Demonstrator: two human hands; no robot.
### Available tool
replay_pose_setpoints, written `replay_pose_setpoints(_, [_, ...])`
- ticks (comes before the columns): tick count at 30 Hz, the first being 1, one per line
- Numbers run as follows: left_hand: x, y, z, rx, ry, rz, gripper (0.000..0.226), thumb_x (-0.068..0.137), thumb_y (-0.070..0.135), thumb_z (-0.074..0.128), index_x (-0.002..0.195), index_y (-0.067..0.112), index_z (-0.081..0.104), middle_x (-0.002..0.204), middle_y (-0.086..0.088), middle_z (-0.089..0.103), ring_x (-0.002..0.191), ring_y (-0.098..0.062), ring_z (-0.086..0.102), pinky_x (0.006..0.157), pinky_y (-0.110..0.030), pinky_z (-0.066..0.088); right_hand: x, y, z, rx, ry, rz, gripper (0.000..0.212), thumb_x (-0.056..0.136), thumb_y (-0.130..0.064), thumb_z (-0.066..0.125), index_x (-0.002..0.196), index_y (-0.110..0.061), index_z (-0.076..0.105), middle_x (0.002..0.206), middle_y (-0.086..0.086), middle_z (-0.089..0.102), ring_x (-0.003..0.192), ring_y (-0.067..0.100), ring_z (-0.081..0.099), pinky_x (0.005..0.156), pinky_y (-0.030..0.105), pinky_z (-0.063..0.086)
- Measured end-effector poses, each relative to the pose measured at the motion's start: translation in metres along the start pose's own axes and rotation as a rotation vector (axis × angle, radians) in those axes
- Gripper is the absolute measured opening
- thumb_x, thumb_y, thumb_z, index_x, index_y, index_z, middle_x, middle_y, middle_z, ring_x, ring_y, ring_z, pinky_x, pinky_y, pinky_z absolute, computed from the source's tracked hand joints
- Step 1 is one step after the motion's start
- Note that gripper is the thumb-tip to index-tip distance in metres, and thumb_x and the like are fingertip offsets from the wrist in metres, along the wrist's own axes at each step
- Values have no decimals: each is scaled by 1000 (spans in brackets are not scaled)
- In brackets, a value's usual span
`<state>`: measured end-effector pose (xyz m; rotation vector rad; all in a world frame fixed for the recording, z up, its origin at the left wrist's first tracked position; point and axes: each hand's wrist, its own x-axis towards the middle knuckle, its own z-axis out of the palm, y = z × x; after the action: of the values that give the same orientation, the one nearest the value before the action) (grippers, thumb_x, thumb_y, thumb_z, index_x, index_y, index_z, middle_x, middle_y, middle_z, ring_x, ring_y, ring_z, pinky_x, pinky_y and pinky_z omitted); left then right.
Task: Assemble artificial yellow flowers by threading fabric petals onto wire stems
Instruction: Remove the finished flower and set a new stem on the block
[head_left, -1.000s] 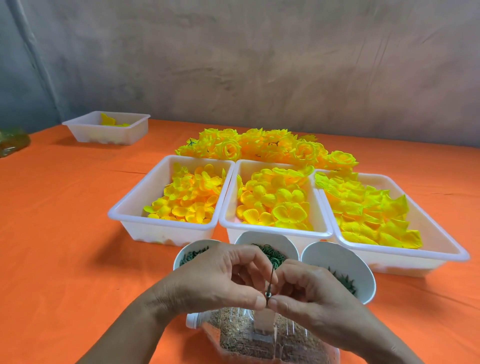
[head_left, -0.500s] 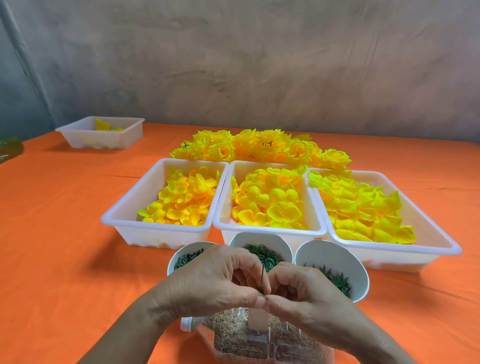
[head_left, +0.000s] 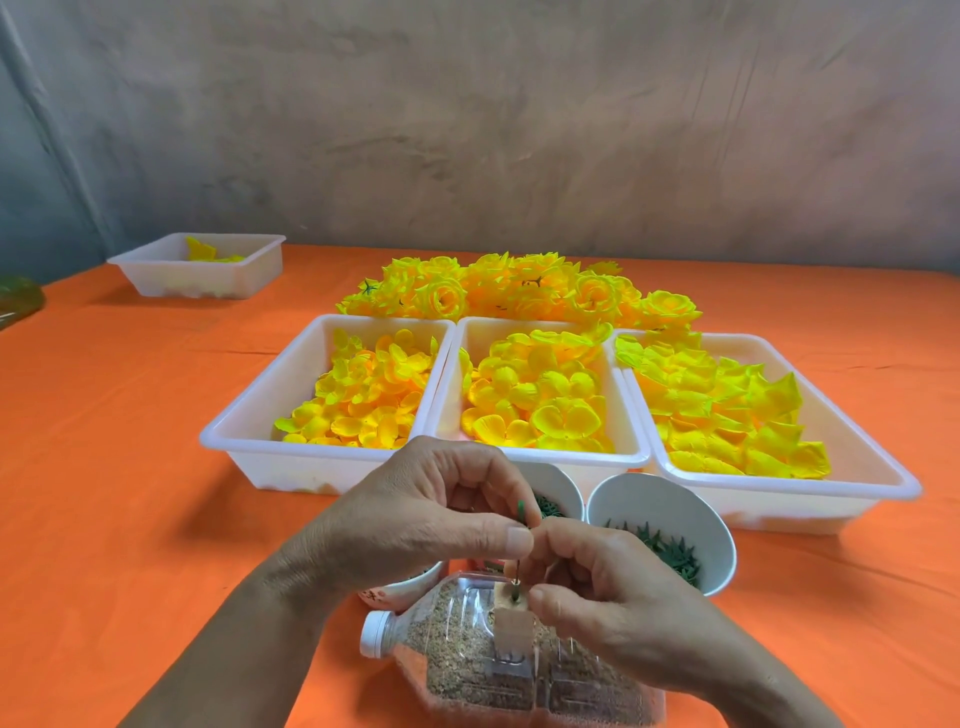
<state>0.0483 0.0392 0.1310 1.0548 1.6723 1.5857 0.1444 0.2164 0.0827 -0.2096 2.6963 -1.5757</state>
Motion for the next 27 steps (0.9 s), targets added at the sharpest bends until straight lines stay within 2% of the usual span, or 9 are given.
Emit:
replay_pose_setpoints(5, [0, 3, 0, 26, 13, 2, 18, 73, 2, 74, 77, 20, 75, 71, 3, 69, 65, -9, 64, 63, -20, 51, 1, 2, 2, -62, 34, -47, 2, 80, -25, 67, 80, -25, 65, 69, -9, 59, 60, 0, 48, 57, 18, 39])
replay_pose_setpoints(9, [1, 4, 1, 30, 7, 9, 18, 73, 1, 73, 77, 18, 74, 69, 4, 69, 65, -7, 64, 62, -19, 51, 2, 2, 3, -95, 66, -87, 5, 79, -25, 70, 78, -25, 65, 79, -9, 61, 63, 0, 53, 60, 15, 40])
replay_pose_setpoints(14, [-1, 5, 1, 20, 0, 11, 18, 75, 0, 72, 79, 17, 73, 69, 4, 69, 65, -7, 65, 62, -17, 50, 1, 2, 4, -14, 104, -92, 18, 79, -20, 74, 71, -31, 64, 66, -16, 56, 57, -1, 48, 55, 12, 37])
replay_pose_setpoints(17, [-1, 4, 1, 14, -2, 4, 17, 75, -2, 72, 79, 15, 73, 68, 4, 70, 64, -5, 65, 61, -16, 50, 1, 1, 4, -6, 98, -86, 18, 79, -19, 74, 72, -32, 64, 65, -17, 56, 58, -2, 48, 56, 12, 37])
replay_pose_setpoints(21, [0, 3, 1, 7, 4, -8, 19, 73, -1, 73, 77, 18, 74, 70, 4, 69, 65, -6, 64, 63, -17, 50, 1, -1, 4, -37, 71, -73, 20, 79, -19, 72, 71, -35, 63, 72, -14, 60, 61, -3, 50, 59, 12, 39])
replay_pose_setpoints(25, [-1, 3, 1, 13, 1, -4, 19, 74, 0, 73, 77, 19, 74, 69, 4, 70, 64, -6, 65, 62, -17, 50, 1, 0, 3, -14, 50, -33, 11, 80, -14, 64, 78, -23, 68, 73, -5, 64, 63, 0, 52, 60, 17, 40])
replay_pose_setpoints(27, [0, 2, 0, 16, 3, -5, 18, 74, 1, 73, 78, 19, 74, 70, 4, 70, 65, -7, 65, 63, -18, 51, 1, 1, 3, -4, 43, -12, 12, 81, -12, 63, 80, -23, 68, 72, -1, 64, 63, 3, 52, 59, 20, 41])
